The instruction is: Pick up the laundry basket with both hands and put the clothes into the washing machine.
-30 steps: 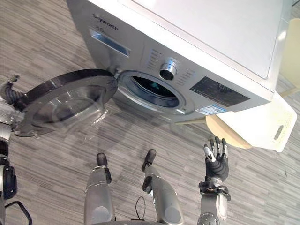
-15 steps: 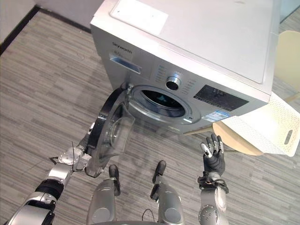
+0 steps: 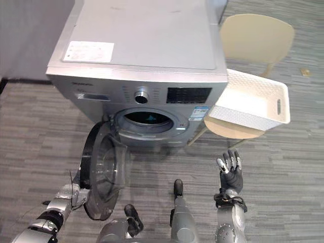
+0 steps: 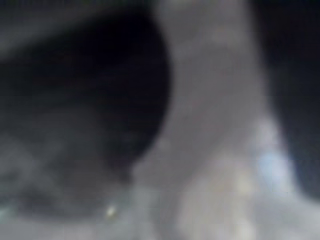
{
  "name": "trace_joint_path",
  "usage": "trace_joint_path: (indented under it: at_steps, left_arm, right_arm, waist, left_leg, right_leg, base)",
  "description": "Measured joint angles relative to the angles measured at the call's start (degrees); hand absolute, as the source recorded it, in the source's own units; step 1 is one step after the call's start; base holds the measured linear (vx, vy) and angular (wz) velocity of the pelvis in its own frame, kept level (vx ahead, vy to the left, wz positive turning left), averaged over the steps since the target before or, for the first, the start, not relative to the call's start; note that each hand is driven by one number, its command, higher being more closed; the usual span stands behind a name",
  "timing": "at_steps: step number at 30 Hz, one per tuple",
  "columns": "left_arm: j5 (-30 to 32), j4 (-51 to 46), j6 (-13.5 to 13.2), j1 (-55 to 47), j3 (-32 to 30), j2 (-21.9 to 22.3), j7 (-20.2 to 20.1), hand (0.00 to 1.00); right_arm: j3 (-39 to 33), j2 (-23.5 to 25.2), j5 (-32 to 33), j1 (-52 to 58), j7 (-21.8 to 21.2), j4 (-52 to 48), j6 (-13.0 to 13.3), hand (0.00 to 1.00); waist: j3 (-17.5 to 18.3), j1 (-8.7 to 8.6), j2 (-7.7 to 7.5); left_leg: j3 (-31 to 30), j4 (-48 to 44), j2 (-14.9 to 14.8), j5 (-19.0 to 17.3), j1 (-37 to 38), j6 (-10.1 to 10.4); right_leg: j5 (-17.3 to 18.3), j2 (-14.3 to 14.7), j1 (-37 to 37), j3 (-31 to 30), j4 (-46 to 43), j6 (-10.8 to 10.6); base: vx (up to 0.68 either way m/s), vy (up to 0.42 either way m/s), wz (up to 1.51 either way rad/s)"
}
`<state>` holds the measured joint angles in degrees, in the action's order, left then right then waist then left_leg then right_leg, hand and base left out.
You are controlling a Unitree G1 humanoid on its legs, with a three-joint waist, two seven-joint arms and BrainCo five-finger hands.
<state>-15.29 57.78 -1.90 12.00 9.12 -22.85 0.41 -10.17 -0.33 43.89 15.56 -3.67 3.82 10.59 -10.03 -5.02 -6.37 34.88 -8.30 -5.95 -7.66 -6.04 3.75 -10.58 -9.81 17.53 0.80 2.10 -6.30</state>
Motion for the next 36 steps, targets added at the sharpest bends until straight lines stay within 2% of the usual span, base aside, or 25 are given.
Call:
trace_joint_path:
  at_steps: [2,4,10,13,14,19,21,24,27,28,29,30,32,34,36]
  left_arm:
    - [-1.5,0.3,0.0,-1.7,-0.5,2.4,1.2,0.0]
    - [-2.6,0.5,0.1,-2.7,-0.5,4.2,1.9,0.0]
    - [-2.5,3.2,0.0,-3.4,3.7,2.9,2.0,0.0]
    - [-2.6,5.0,0.0,-3.4,5.4,2.8,2.0,0.0]
    - [-2.6,5.3,0.1,-3.3,6.0,2.8,2.1,0.0]
    - [-3.7,5.9,0.8,-3.4,6.9,2.9,3.8,0.0]
    - [-5.2,5.9,1.3,-3.4,8.4,2.9,4.6,0.0]
    - [-9.5,5.9,1.8,-4.1,10.6,3.0,6.7,0.0]
    - [-13.6,5.9,1.7,-4.3,11.8,3.0,8.0,0.0]
    - [-14.5,5.9,1.7,-4.3,12.3,3.0,8.6,0.0]
    - [-15.7,5.4,1.6,-4.3,13.0,3.0,8.9,0.0]
    - [-16.7,3.2,1.6,-4.9,13.6,3.0,9.8,0.0]
    - [-16.8,-1.6,0.9,-6.7,13.9,2.9,10.0,0.0]
    - [-16.5,-9.0,-1.1,-9.1,14.4,2.9,10.5,0.0]
    - [-16.7,-10.3,-1.1,-9.4,15.2,2.9,12.0,0.0]
  right_arm:
    - [0.6,0.2,0.0,0.9,0.1,1.5,-0.6,0.0]
    - [0.8,0.7,0.0,1.1,0.4,1.7,-0.9,0.0]
    - [3.5,2.2,0.0,-0.7,1.2,2.7,-1.1,0.0]
    - [3.6,2.2,0.0,-0.4,1.5,4.1,-1.1,0.0]
    - [3.5,2.1,0.0,-0.1,1.7,4.2,-1.1,0.0]
    - [3.5,1.9,0.0,2.4,2.3,4.2,-1.1,0.0]
    - [3.6,1.3,0.1,4.1,2.3,4.1,-1.0,0.0]
    - [4.0,0.1,0.3,5.6,2.4,3.9,-1.0,0.0]
    - [4.1,-0.2,0.5,6.4,2.5,3.6,-0.9,0.0]
    - [4.1,-0.2,0.5,6.4,2.5,3.4,-0.9,1.0]
    - [4.1,-0.2,0.5,6.8,2.7,1.8,-0.9,1.0]
    - [4.2,-0.4,0.5,7.6,2.8,-0.6,-0.9,0.0]
    - [4.4,-0.8,0.5,8.7,2.9,-3.5,-0.7,0.0]
    - [4.4,-0.6,0.7,9.2,3.6,-5.8,-0.4,0.0]
    - [4.6,-0.2,1.3,9.0,3.9,-7.9,-0.1,0.0]
  waist:
    - [2.6,-0.95,0.06]
    - [4.7,-1.01,0.05]
    - [7.8,-1.54,-0.15]
    - [9.4,-2.15,-0.02]
    - [9.7,-2.12,0.45]
    - [9.8,-2.21,1.32]
    - [10.1,-2.34,2.25]
    - [10.0,-3.07,4.43]
    - [10.0,-3.42,4.78]
    - [10.0,-3.47,4.8]
    - [10.0,-3.52,4.96]
    - [10.1,-3.61,5.11]
    - [10.0,-3.62,5.21]
    - [10.0,-3.6,5.03]
    - [9.7,-3.6,4.51]
  left_leg:
    - [0.1,0.6,0.0,0.6,0.5,1.0]
    - [-0.1,0.4,0.1,0.6,0.7,0.9]
    - [-1.5,-0.2,0.3,0.6,2.1,-0.1]
    - [-1.6,-0.2,0.3,0.3,2.6,-0.5]
    - [-1.3,-0.1,0.5,0.2,2.6,-0.7]
    - [1.4,0.1,1.2,-0.5,4.1,-1.5]
    - [2.1,0.1,1.4,-0.8,4.4,-1.6]
    - [3.9,0.1,1.5,-1.6,5.4,-1.3]
    - [5.2,0.4,1.2,-2.2,5.9,-1.4]
    - [5.7,0.4,1.2,-2.4,6.0,-1.7]
    - [6.4,0.5,0.9,-2.4,6.2,-1.8]
    - [7.5,0.6,0.8,-2.3,6.6,-1.6]
    - [8.3,1.7,0.7,-1.7,7.0,-1.2]
    - [9.4,2.7,0.8,-1.4,8.2,-1.1]
    - [11.1,3.2,0.8,-1.0,8.8,-0.9]
  right_leg:
    - [-0.3,0.1,-0.1,-0.1,-0.6,0.3]
    - [-0.4,0.2,-0.3,0.2,-0.9,0.6]
    - [-1.6,-0.1,-3.9,2.4,0.8,1.0]
    - [-4.0,-0.1,-5.3,3.7,2.6,1.5]
    - [-5.3,-0.1,-5.6,3.7,3.5,1.5]
    - [-5.8,-0.2,-5.3,2.2,3.5,1.8]
    - [-5.8,-0.2,-5.3,1.4,3.5,1.8]
    - [-5.8,-0.1,-5.0,-1.2,3.1,1.7]
    - [-6.0,-0.1,-4.9,-2.8,2.9,-0.2]
    - [-5.5,0.0,-4.7,-3.0,2.3,-2.4]
    - [-2.9,0.2,-3.6,-3.2,-0.4,-5.0]
    - [-1.8,0.1,-2.2,-3.3,-3.2,-5.0]
    - [-2.1,0.1,-2.6,-4.3,-3.9,-4.6]
    - [-2.2,-0.2,-3.5,-4.1,-4.0,-4.6]
    - [-2.5,-0.5,-3.5,-4.2,-4.3,-4.2]
  base:
    - [0.03,-0.016,0.05]
    - [0.05,0.003,0.06]
    - [0.03,0.02,0.13]
    - [-0.01,0.041,0.03]
    - [-0.02,0.045,-0.09]
    - [-0.01,0.045,-0.21]
    - [-0.01,0.028,-0.22]
    - [-0.01,0.025,-0.25]
    - [-0.06,0.0,-0.23]
    - [-0.09,-0.019,-0.11]
    - [0.0,0.0,0.0]
    - [-0.01,-0.015,0.15]
    - [0.0,0.017,0.28]
    - [0.02,0.03,0.27]
    - [0.01,0.029,0.03]
